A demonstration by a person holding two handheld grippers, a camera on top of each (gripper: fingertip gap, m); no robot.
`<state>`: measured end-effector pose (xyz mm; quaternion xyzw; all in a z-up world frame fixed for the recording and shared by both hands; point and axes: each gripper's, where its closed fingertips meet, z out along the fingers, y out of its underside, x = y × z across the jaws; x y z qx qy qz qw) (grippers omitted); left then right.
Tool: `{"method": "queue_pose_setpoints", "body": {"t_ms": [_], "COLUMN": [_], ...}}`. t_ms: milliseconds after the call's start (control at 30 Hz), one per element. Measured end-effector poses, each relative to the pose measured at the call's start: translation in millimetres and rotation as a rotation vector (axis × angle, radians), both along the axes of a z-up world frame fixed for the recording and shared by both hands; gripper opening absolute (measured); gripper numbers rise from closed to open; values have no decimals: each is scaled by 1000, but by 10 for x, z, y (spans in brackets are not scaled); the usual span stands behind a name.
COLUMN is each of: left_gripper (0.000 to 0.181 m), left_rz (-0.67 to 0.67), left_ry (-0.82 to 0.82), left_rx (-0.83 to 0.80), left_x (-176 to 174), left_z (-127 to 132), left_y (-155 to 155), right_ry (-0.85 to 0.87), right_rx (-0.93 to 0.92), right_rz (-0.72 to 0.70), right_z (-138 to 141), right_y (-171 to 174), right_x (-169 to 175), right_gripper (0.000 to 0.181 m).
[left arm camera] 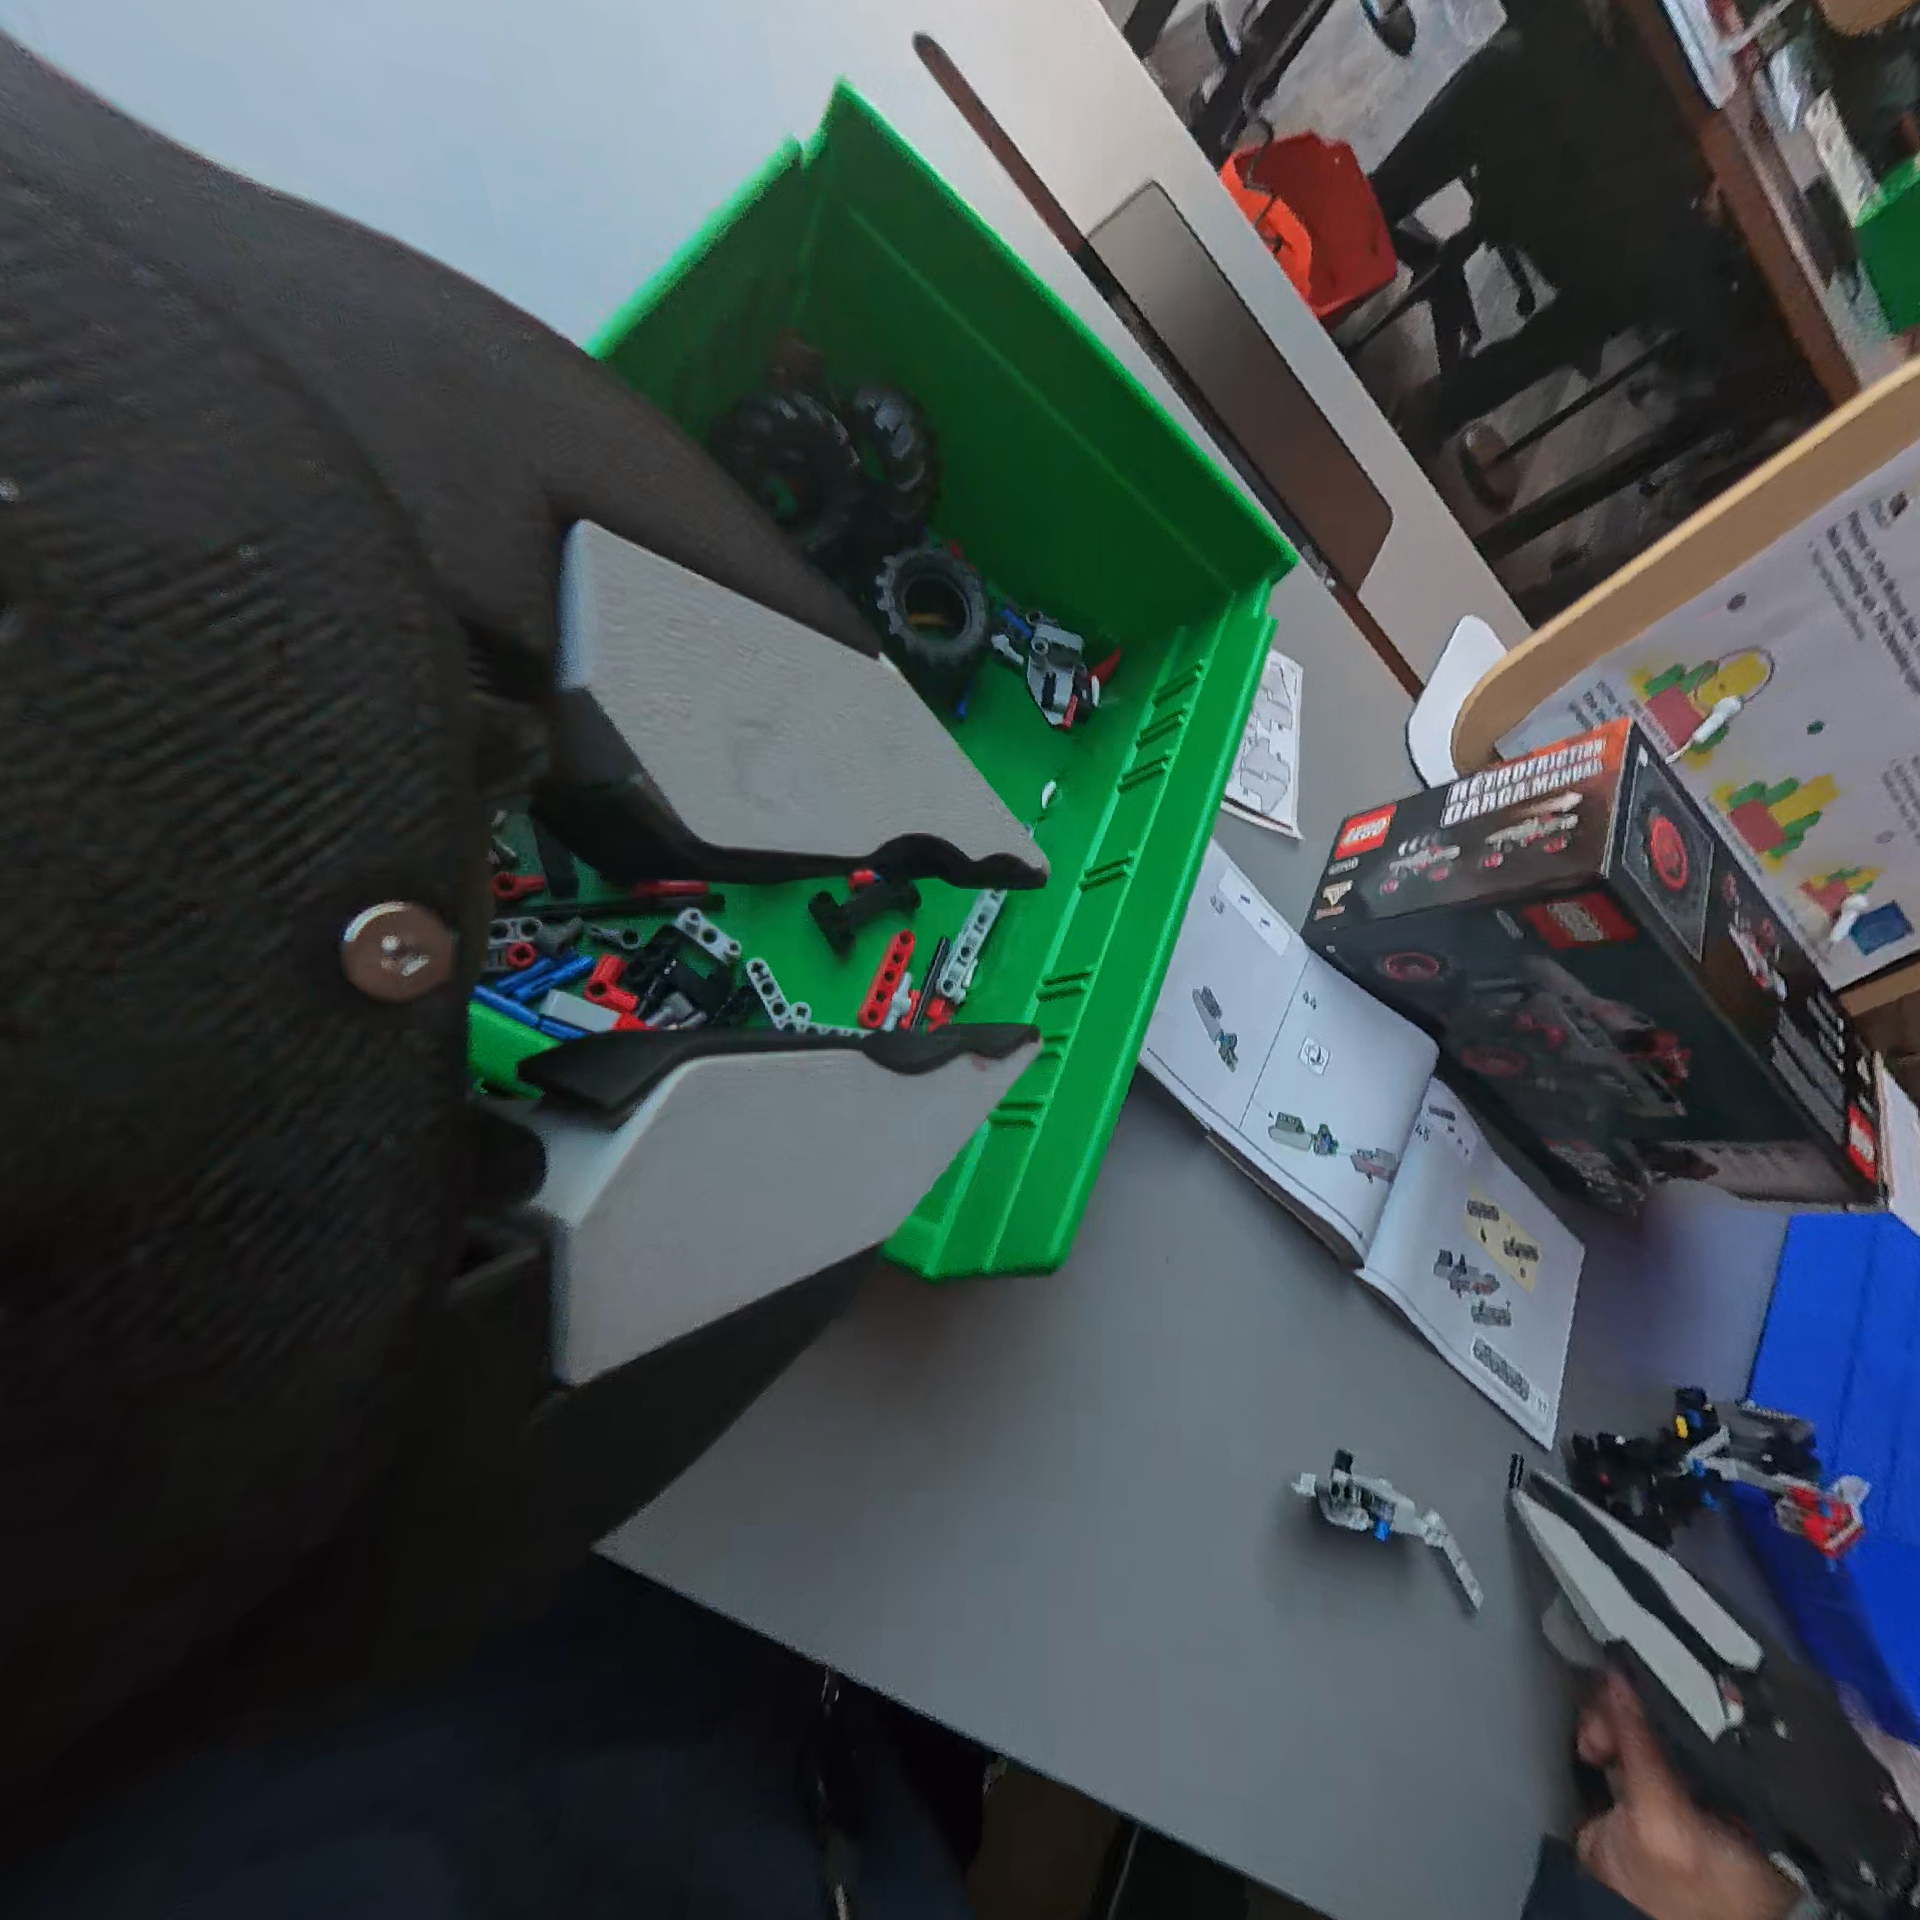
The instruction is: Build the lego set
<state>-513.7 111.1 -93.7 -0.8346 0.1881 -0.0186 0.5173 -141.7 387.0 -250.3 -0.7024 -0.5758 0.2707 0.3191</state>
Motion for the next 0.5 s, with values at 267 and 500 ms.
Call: {"method": "queue_pose_setpoints", "body": {"t_ms": [267,500], "left_gripper": [21,22], "left_rz": [155,185], "left_ry": [-35,-173], "left_rx": [68,208], "left_x": [-467,-626], "left_z": [47,163], "left_y": [-115,-98], "right_ry": [196,384], "right_rx": [-38,6], "right_rz": [-54,-131], "right_z": [278,581], "right_y": [26,41], "right_x": [53,153], "right_gripper": [17,34]}}
